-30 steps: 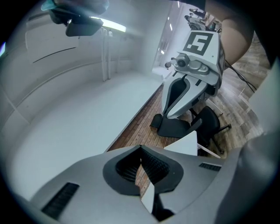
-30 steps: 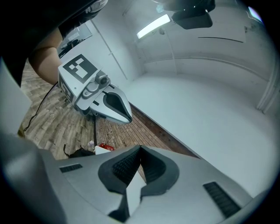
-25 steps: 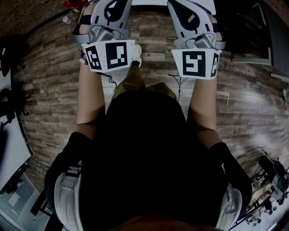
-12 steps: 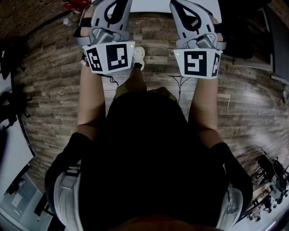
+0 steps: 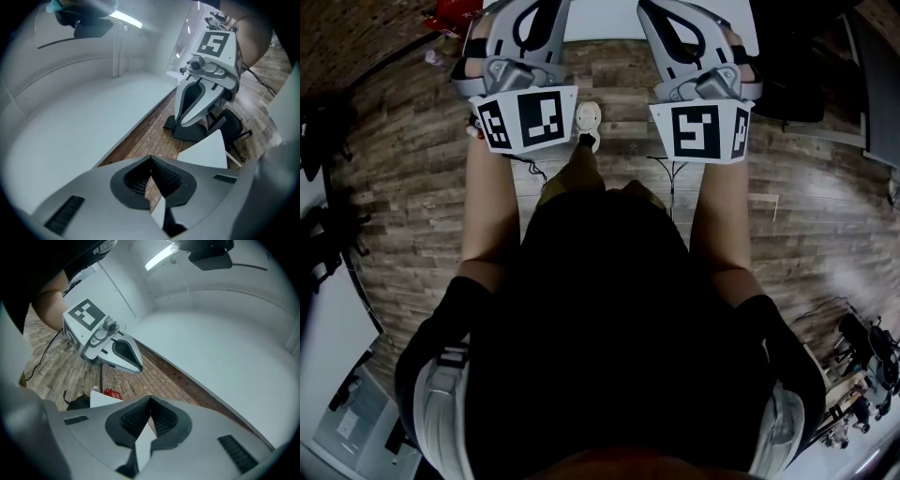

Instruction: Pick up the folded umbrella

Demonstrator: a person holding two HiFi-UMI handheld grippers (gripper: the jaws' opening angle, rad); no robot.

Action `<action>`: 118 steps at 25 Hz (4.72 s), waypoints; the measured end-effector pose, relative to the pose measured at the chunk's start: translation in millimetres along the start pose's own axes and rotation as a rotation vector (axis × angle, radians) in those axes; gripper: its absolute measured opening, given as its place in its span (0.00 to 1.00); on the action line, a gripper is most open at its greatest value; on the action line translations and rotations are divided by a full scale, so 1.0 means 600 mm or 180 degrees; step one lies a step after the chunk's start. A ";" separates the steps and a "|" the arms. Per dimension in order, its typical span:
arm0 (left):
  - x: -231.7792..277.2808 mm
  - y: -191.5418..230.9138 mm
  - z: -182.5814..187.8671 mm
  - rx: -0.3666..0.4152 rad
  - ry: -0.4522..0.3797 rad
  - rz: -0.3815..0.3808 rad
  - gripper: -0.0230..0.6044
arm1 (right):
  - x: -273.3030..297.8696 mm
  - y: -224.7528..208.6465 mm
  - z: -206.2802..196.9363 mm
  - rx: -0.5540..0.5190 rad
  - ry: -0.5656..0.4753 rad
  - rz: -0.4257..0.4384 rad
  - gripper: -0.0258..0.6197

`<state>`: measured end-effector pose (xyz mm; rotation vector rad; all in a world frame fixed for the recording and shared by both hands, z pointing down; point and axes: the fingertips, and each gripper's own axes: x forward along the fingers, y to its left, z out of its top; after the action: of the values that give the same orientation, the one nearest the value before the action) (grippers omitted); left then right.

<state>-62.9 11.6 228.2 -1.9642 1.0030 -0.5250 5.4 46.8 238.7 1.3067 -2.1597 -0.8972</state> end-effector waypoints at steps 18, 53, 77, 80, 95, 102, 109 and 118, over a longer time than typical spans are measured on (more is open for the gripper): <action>0.145 0.073 -0.070 0.0013 -0.0098 -0.0041 0.06 | 0.138 -0.083 -0.044 -0.0012 0.0123 -0.0144 0.08; 0.342 0.135 -0.204 -0.0049 -0.0323 -0.0349 0.06 | 0.362 -0.166 -0.106 -0.0097 0.0401 -0.0376 0.09; 0.368 0.135 -0.242 -0.0074 -0.0325 -0.0397 0.06 | 0.411 -0.162 -0.111 -0.0131 0.0395 -0.0347 0.09; 0.370 0.137 -0.239 -0.0083 -0.0338 -0.0401 0.06 | 0.414 -0.164 -0.111 -0.0116 0.0372 -0.0340 0.09; 0.390 0.132 -0.241 -0.0055 -0.0129 -0.0366 0.06 | 0.432 -0.176 -0.131 0.0001 0.0152 -0.0189 0.09; 0.418 0.117 -0.242 -0.0111 0.0105 -0.0354 0.06 | 0.452 -0.204 -0.154 0.0071 -0.0018 -0.0026 0.09; 0.433 0.103 -0.258 -0.0136 0.0400 -0.0321 0.06 | 0.469 -0.205 -0.172 0.0125 -0.0161 0.0182 0.09; 0.434 0.051 -0.304 -0.0509 0.0852 -0.0427 0.06 | 0.476 -0.192 -0.196 0.0182 -0.0194 0.0364 0.09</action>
<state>-45.2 -298.9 301.1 -2.1533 1.1106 -0.8219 25.7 -281.6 249.3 1.1827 -2.2971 -0.8456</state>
